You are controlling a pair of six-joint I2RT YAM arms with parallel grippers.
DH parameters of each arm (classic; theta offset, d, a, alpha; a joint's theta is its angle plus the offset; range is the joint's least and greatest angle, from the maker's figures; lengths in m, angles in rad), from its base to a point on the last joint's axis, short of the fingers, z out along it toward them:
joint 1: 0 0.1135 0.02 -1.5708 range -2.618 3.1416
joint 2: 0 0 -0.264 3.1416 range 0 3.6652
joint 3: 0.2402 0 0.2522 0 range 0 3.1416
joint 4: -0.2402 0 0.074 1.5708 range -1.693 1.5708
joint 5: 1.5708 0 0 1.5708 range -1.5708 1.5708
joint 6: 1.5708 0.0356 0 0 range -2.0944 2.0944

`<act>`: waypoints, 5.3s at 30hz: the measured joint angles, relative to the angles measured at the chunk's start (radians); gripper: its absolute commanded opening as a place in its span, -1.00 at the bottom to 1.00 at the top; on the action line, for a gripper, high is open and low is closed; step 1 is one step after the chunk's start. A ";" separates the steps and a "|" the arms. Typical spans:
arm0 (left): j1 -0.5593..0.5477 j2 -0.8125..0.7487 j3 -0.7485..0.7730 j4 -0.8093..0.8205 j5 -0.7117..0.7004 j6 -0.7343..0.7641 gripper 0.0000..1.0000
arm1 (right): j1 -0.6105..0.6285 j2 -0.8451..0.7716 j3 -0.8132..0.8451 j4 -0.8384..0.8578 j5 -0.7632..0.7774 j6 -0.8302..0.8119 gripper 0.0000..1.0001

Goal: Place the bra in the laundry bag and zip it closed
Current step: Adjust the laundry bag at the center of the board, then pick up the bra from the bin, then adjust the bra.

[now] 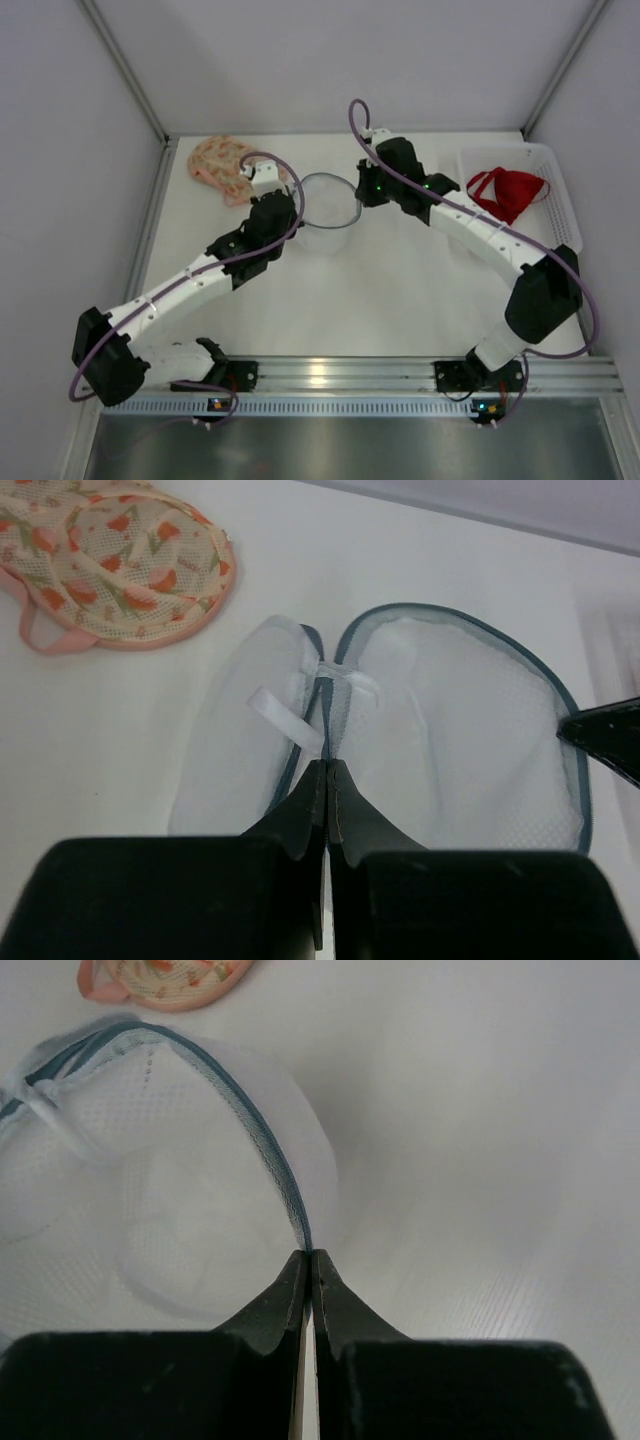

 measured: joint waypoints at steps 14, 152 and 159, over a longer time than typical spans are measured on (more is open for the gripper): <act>-0.003 0.042 -0.109 -0.007 0.003 -0.057 -1.00 | 0.002 -0.101 -0.179 0.019 0.065 0.003 -1.00; -0.076 1.085 0.994 0.571 1.175 0.170 0.94 | -0.965 -0.298 -0.310 0.430 -0.776 0.270 -1.00; -0.101 1.109 1.075 0.625 1.180 0.180 0.96 | -0.903 -0.353 -0.296 0.435 -0.809 0.280 -1.00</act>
